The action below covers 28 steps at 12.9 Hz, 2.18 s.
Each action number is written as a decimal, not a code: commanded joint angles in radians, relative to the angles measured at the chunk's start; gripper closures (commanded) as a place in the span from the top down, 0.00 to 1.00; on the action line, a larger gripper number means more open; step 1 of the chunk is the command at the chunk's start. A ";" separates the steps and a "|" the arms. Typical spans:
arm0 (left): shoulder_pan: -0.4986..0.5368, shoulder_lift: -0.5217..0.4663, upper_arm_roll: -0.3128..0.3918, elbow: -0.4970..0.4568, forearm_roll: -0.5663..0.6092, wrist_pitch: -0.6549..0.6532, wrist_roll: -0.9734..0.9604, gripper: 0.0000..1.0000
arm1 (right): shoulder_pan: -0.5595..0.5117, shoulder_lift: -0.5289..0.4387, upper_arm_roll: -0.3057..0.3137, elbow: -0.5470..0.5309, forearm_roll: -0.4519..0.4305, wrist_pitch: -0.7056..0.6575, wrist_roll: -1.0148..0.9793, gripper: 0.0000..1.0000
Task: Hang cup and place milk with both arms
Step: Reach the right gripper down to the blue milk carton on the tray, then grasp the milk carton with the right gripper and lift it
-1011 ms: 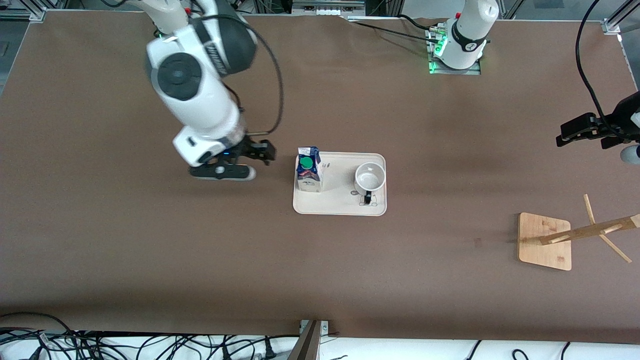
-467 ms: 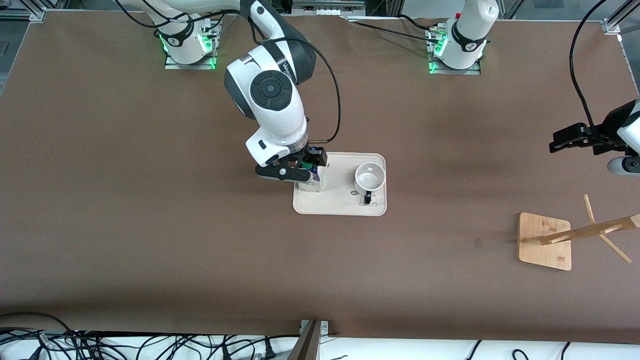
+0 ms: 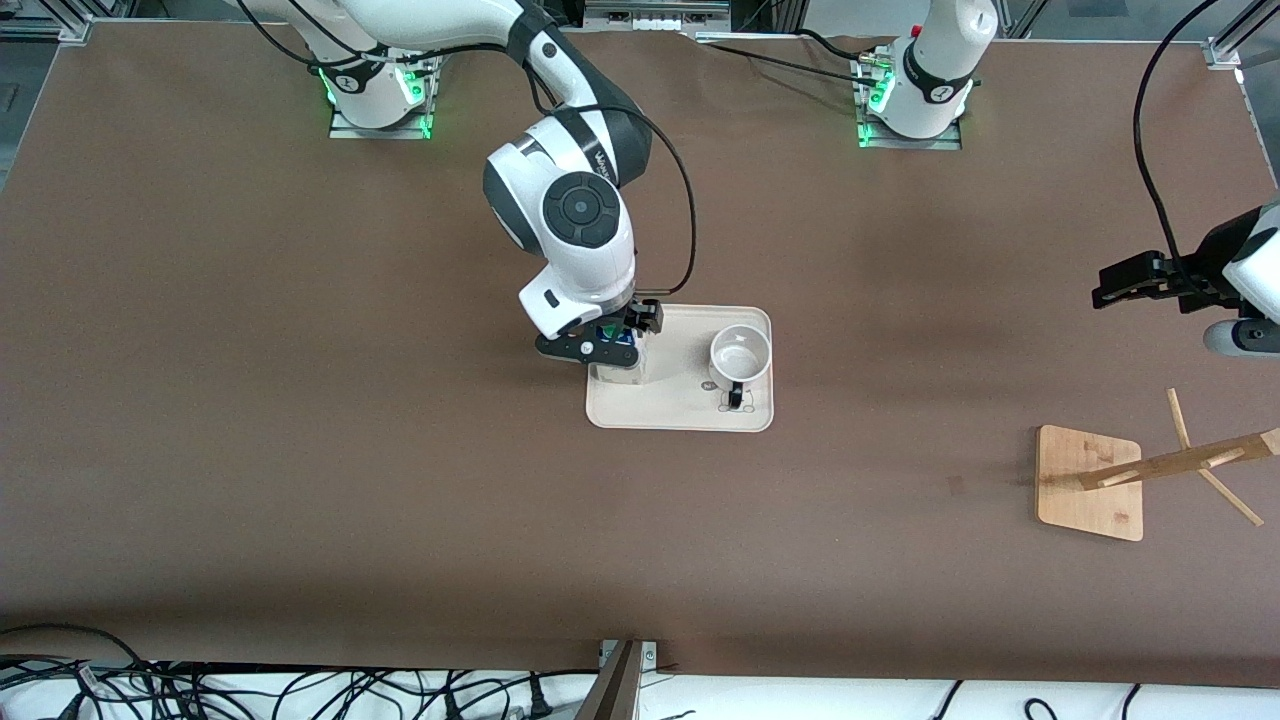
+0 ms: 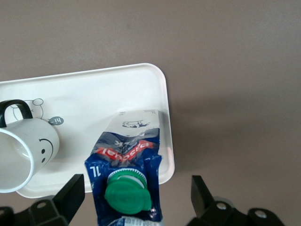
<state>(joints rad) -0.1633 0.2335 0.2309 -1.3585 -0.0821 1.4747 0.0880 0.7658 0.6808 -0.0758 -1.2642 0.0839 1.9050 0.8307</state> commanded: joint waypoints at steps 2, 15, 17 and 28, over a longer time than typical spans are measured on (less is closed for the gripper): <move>-0.040 0.003 0.002 -0.045 -0.061 0.044 0.007 1.00 | 0.007 -0.007 -0.009 -0.004 0.011 -0.009 0.015 0.75; -0.134 0.197 -0.044 -0.151 -0.065 0.263 0.004 1.00 | -0.160 -0.093 -0.022 0.103 0.073 -0.268 -0.249 0.52; -0.185 0.222 -0.044 -0.151 -0.064 0.277 -0.040 1.00 | -0.236 -0.136 -0.028 0.089 0.066 -0.308 -0.403 0.53; -0.547 0.331 -0.065 -0.187 -0.070 0.499 -0.422 1.00 | -0.293 -0.220 -0.334 -0.315 0.071 -0.186 -0.832 0.53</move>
<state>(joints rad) -0.6825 0.5572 0.1526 -1.5142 -0.1318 1.9259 -0.3048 0.4587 0.5289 -0.3949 -1.4243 0.1412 1.6261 0.0278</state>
